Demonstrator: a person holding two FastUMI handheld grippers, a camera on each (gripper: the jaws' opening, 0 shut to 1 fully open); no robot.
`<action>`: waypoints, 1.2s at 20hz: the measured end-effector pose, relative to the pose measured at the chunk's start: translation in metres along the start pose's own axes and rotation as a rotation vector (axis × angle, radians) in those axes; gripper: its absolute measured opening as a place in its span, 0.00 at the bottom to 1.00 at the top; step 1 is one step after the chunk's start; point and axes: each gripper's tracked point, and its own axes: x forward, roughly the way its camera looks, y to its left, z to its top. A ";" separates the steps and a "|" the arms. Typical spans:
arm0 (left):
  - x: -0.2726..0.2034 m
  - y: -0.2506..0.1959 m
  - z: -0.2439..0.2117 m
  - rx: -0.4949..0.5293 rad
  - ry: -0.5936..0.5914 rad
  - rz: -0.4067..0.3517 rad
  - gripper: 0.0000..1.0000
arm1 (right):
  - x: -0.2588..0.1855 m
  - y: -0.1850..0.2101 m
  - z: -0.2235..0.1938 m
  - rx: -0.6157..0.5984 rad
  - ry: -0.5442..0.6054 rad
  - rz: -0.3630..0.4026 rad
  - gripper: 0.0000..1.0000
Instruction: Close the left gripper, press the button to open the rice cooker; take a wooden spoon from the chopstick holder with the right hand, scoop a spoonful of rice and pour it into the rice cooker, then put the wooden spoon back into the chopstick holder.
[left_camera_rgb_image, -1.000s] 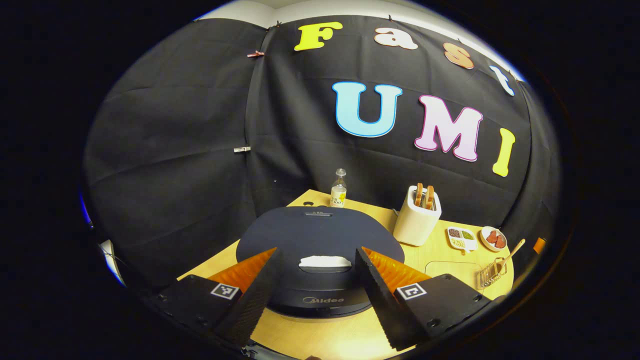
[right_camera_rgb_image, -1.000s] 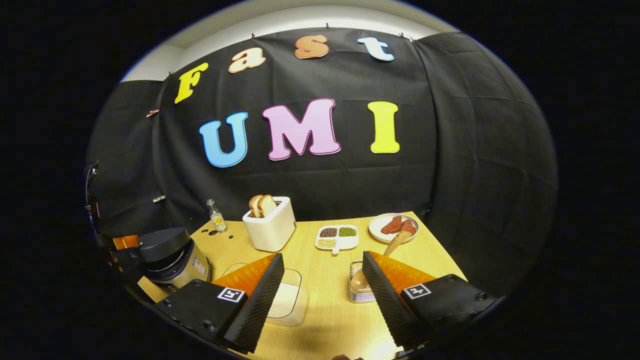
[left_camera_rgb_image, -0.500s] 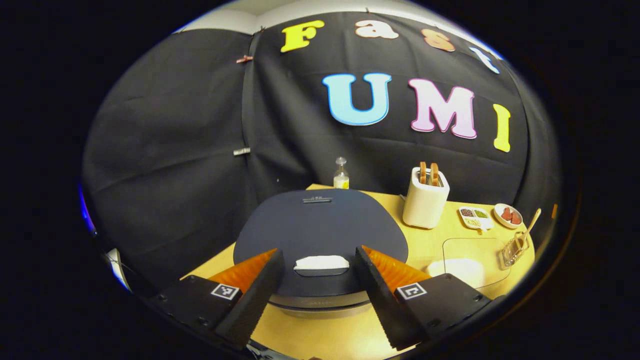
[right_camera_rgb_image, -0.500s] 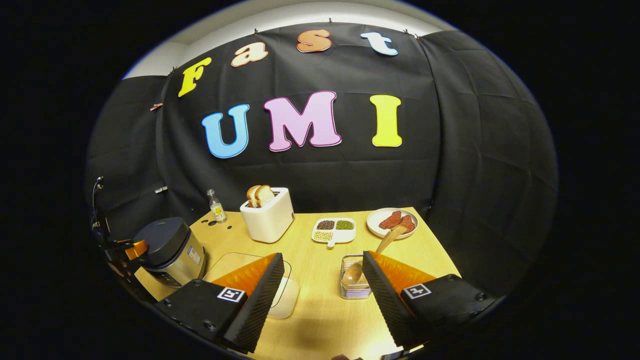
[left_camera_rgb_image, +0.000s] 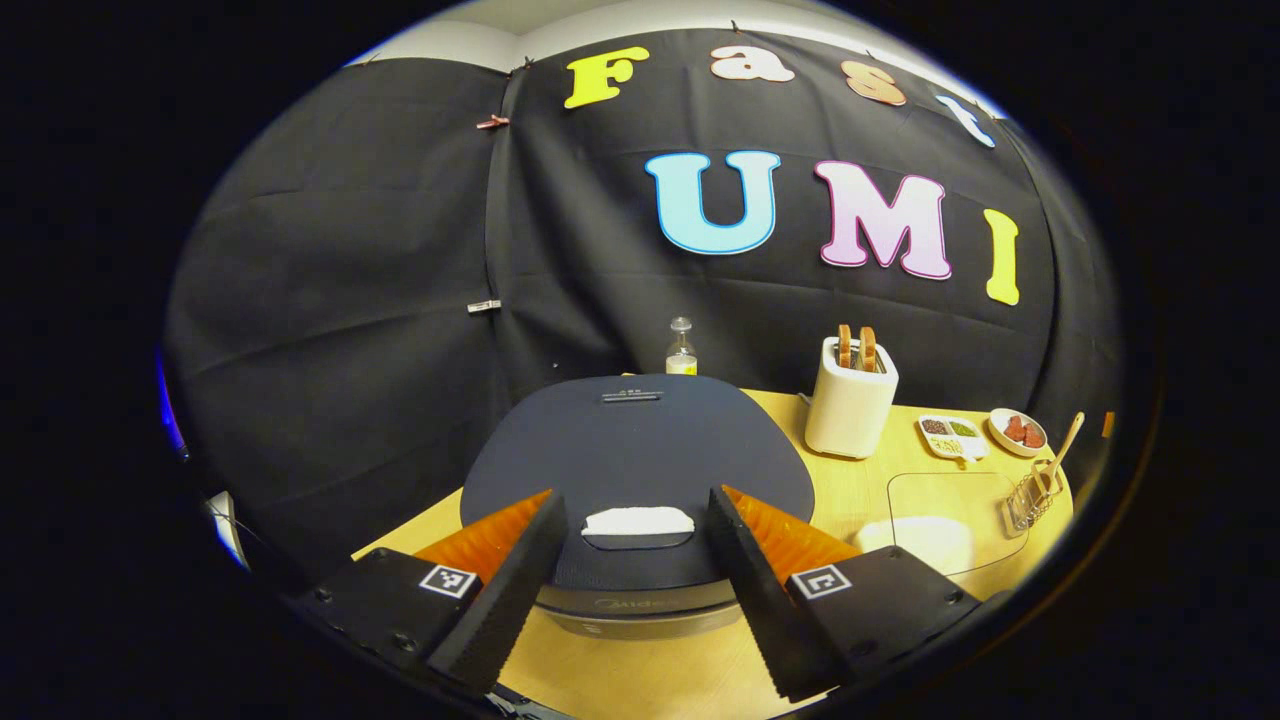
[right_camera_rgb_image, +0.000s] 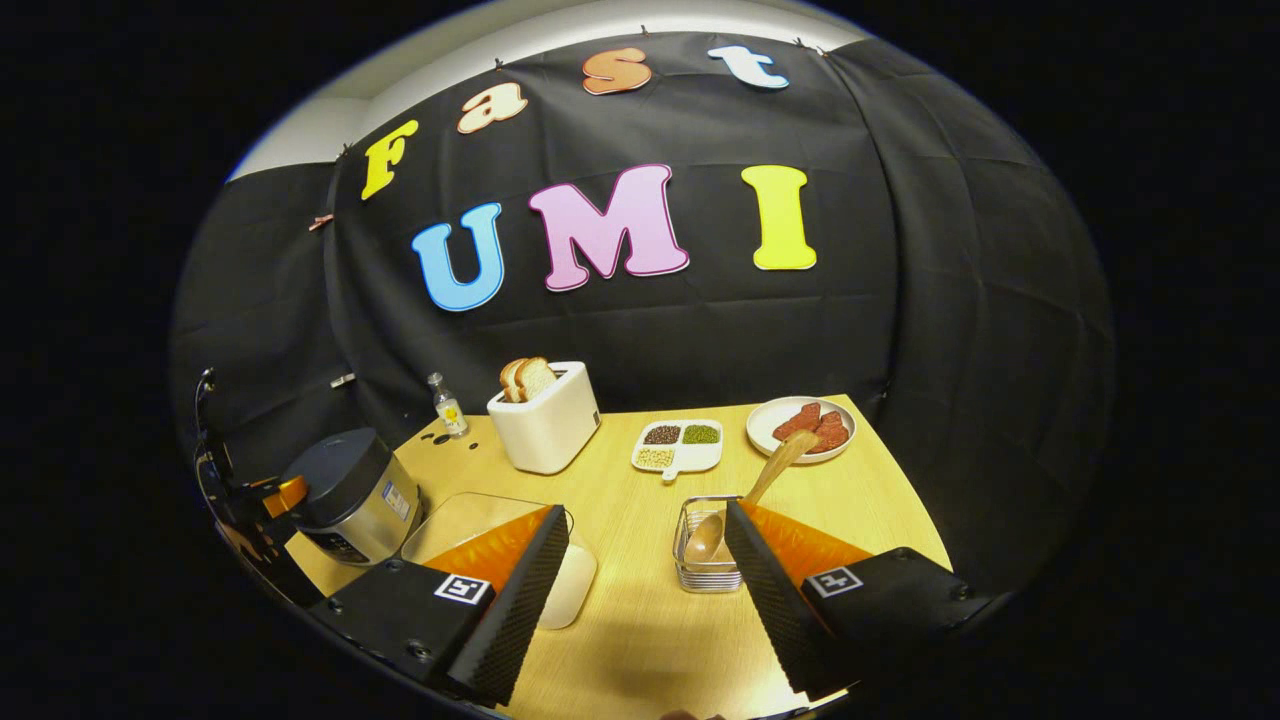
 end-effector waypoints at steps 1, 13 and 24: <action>0.000 0.000 0.002 -0.001 0.008 -0.003 0.99 | -0.003 -0.002 0.005 -0.009 -0.012 -0.008 0.99; -0.124 -0.040 0.100 -0.025 -0.282 -0.196 0.94 | -0.091 0.042 0.075 -0.038 -0.283 -0.204 0.98; -0.179 -0.063 0.074 -0.095 -0.284 -0.291 0.95 | -0.155 0.104 0.022 -0.044 -0.264 -0.248 0.98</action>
